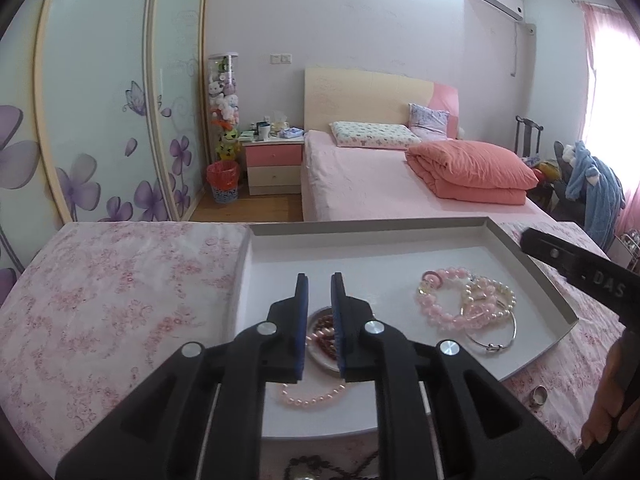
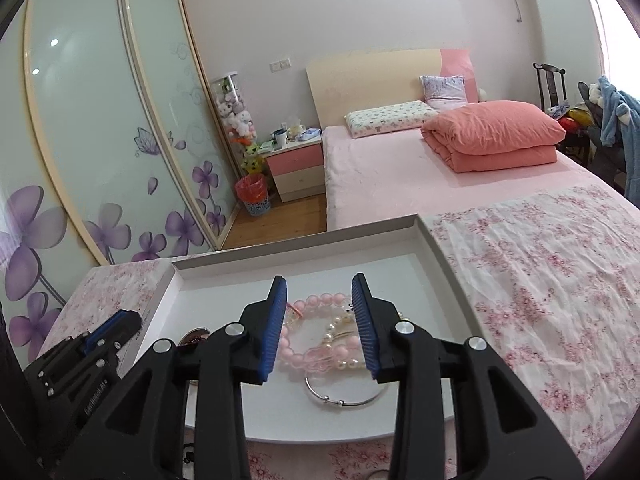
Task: Organize jewelry
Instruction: 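Grasp a small pearl earring with the right tool while the left tool reaches the black bead bracelet, then grasp the black bead bracelet by its pearl pendant with the left tool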
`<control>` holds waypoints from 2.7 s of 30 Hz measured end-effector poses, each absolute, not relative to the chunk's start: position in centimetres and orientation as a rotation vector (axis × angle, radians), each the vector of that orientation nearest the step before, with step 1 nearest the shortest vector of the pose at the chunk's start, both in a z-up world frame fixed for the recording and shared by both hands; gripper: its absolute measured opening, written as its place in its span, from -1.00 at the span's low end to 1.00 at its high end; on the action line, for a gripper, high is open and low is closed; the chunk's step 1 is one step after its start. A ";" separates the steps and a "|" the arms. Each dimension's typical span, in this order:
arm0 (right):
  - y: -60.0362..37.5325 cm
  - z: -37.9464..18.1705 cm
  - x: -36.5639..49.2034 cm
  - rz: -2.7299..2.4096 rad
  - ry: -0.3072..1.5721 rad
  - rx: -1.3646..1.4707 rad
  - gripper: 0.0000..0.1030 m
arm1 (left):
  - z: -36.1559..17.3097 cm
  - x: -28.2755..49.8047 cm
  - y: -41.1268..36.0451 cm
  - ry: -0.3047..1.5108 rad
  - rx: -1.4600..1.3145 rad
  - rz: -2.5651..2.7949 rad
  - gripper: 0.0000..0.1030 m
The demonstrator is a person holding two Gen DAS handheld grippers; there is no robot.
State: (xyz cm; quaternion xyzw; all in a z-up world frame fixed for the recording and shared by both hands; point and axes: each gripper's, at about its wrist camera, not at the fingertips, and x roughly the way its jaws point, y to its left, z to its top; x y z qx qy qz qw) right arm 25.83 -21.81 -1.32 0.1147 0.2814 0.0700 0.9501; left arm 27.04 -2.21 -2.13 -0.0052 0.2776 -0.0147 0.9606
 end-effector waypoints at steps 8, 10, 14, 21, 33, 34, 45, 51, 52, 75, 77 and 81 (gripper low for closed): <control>-22.2 -1.3 24.5 0.156 0.582 0.225 -0.31 | -1.4 25.4 -0.9 0.551 -0.022 -0.003 -0.61; -22.4 -1.4 23.9 0.161 0.586 0.222 -0.31 | -1.3 24.8 -0.5 0.550 -0.024 0.002 -0.59; -22.3 -2.0 22.1 0.188 0.622 0.201 -0.31 | -1.1 23.3 0.2 0.555 -0.036 0.001 -0.53; -22.0 -4.5 19.0 0.272 0.755 0.128 -0.31 | -1.6 19.7 2.6 0.574 -0.050 0.001 -0.22; -19.2 -8.1 16.8 0.351 0.890 -0.029 -0.35 | -3.0 17.9 4.6 0.622 -0.056 0.008 0.04; -19.0 -8.2 16.9 0.350 0.891 -0.039 -0.37 | -3.0 17.9 4.5 0.624 -0.052 0.005 0.06; -18.8 -8.3 16.5 0.294 0.870 -0.117 -0.72 | -3.7 18.1 3.1 0.653 0.001 -0.056 0.31; -20.0 -8.3 16.7 0.277 0.874 -0.079 -0.72 | -5.1 18.7 -0.1 0.702 0.150 -0.166 0.33; -20.0 -8.3 16.7 0.277 0.874 -0.081 -0.72 | -5.3 18.8 -0.5 0.713 0.170 -0.179 0.33; -20.4 -8.3 16.7 0.294 0.880 -0.051 -0.72 | -8.2 20.8 -2.7 0.878 0.201 -0.269 -0.56; -20.4 -8.3 16.7 0.294 0.880 -0.052 -0.72 | -8.1 21.0 -2.8 0.878 0.202 -0.264 -0.54; -20.4 -8.3 16.7 0.294 0.880 -0.051 -0.72 | -8.1 21.1 -3.0 0.873 0.220 -0.247 -0.13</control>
